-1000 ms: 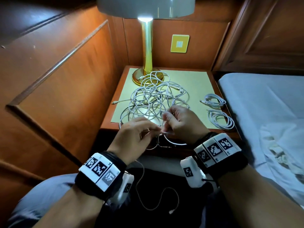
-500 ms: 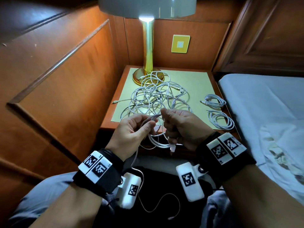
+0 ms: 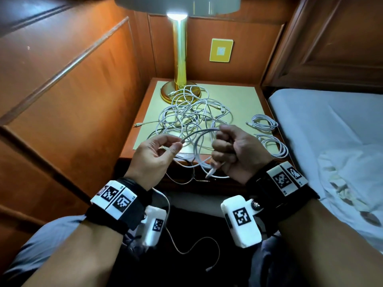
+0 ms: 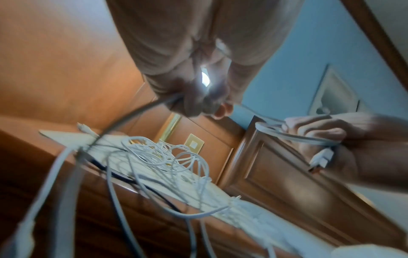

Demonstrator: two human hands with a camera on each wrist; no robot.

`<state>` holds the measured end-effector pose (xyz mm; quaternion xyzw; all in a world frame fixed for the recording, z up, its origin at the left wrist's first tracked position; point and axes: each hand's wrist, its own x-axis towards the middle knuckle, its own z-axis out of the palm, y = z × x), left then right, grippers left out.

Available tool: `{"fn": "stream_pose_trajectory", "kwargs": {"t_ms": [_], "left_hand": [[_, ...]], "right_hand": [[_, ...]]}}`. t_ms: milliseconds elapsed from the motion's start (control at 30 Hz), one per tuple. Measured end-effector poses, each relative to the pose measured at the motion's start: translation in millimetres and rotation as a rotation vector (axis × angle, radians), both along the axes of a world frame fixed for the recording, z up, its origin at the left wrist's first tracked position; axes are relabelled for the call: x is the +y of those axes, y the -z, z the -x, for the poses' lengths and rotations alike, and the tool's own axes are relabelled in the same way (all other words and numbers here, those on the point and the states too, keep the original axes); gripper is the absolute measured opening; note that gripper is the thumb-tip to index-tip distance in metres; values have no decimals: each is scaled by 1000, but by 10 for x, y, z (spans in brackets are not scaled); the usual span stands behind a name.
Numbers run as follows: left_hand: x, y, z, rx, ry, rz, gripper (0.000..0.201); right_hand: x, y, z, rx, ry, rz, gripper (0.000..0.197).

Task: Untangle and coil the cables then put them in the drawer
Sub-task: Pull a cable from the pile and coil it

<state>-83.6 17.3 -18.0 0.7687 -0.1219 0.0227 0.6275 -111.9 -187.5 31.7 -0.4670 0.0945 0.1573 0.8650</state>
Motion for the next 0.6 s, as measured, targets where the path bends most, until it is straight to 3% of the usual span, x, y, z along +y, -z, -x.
{"fn": "stream_pose_trajectory", "kwargs": {"t_ms": [133, 233, 333, 467, 533, 600], "left_hand": [[12, 143, 8, -166, 104, -388, 24], [-102, 232, 177, -262, 201, -562, 37], [-295, 240, 448, -423, 285, -565, 43], [-581, 71, 819, -510, 417, -463, 30], [-674, -20, 980, -535, 412, -409, 22], [-733, -97, 1127, -528, 393, -382, 19]], "right_hand": [[-368, 99, 92, -9, 268, -44, 36], [-530, 215, 297, -44, 327, 57, 34], [-525, 297, 581, -169, 293, 315, 37], [-503, 350, 1002, -453, 277, 893, 33], [-511, 381, 1150, -509, 255, 1003, 31], [-542, 372, 1250, -477, 261, 979, 29]]}}
